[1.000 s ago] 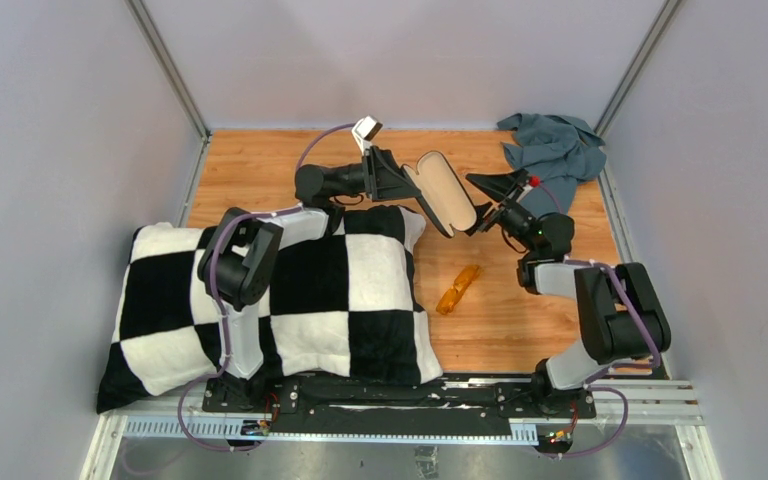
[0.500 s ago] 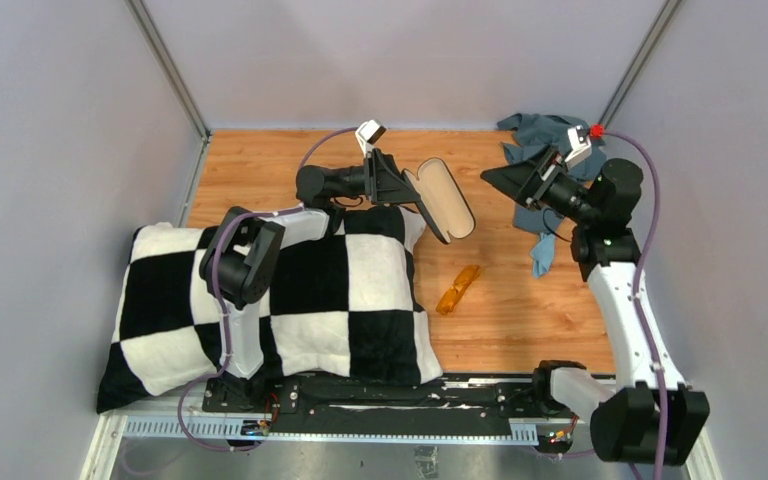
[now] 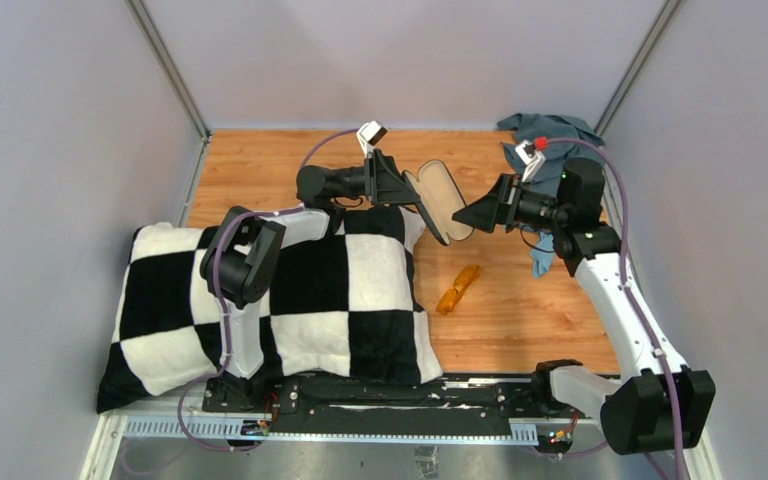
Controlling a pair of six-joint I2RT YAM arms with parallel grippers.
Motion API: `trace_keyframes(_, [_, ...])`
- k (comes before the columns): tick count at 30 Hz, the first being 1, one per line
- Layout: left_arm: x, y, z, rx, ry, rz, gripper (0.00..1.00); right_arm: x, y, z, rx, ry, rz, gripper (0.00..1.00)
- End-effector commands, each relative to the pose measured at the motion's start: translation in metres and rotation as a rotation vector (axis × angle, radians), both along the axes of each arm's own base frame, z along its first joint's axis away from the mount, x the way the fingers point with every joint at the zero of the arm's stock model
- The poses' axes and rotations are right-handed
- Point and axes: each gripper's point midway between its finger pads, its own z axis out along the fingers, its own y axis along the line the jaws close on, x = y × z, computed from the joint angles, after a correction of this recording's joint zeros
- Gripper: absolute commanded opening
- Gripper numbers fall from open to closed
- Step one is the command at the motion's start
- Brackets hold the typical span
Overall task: Organize the sunglasses
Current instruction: Place the sunglasses case at the center of the board.
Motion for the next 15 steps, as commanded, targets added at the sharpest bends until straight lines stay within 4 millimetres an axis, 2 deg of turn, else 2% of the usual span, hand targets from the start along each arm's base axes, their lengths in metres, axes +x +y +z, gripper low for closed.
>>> trace_keyframes(1, [-0.006,0.001,0.003,-0.019,-0.041,-0.014,0.00,-0.013,0.024,0.004,-0.028,-0.055,0.117,0.87])
trace_keyframes(10, [-0.009,-0.003,0.005,-0.023,-0.054,-0.026,0.00,-0.003,0.022,-0.004,-0.040,-0.029,0.067,0.43])
trace_keyframes(15, [-0.006,-0.005,0.003,-0.020,-0.035,-0.030,0.00,-0.001,0.021,-0.006,-0.047,-0.026,0.048,0.13])
